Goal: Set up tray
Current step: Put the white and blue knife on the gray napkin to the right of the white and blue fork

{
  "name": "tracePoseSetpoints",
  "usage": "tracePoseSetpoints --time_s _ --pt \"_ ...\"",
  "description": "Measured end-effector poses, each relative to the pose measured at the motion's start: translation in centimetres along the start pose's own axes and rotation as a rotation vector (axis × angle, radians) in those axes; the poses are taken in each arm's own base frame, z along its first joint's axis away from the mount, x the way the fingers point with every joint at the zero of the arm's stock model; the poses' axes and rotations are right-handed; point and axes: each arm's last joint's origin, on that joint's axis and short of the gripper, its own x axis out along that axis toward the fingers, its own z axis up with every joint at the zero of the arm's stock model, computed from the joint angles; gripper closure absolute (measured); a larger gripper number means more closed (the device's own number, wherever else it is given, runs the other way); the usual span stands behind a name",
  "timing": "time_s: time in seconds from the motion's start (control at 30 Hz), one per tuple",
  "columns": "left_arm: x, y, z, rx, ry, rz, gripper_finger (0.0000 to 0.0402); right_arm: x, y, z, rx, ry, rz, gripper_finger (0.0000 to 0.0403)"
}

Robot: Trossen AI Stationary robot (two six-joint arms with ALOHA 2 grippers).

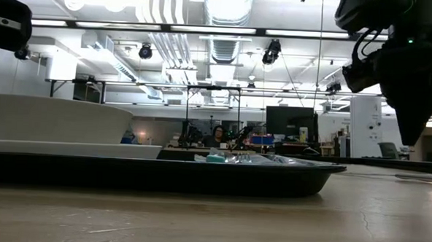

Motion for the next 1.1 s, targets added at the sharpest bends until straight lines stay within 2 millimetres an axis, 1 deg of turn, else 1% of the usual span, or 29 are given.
tracePoseSetpoints --time_s 0.3,0.47,0.53,0.67,0.93,1.1 --pt "0.0 0.0 0.0 0.000 0.000 0.000 0.0147 1.8 -1.3 -0.8 -0.043 0.042 -0.051 0.0335" --pt "0.0 0.0 0.0 0.000 0.000 0.000 0.0147 3.0 -1.4 -1.1 -0.083 0.055 0.025 0.0335" --pt "0.0 0.0 0.0 0.000 0.000 0.000 0.0147 3.2 -1.4 -1.1 -0.092 0.051 0.050 0.0335" --pt "0.0 0.0 0.0 0.000 0.000 0.000 0.0147 3.6 -1.8 -1.3 -0.097 0.060 0.039 0.0335" --pt "0.0 0.0 0.0 0.000 0.000 0.000 0.0147 5.3 -3.2 -2.2 -0.095 0.067 0.010 0.0335" --pt "0.0 0.0 0.0 0.000 0.000 0.000 0.0147 5.5 -3.4 -2.3 -0.081 0.064 0.008 0.0335"
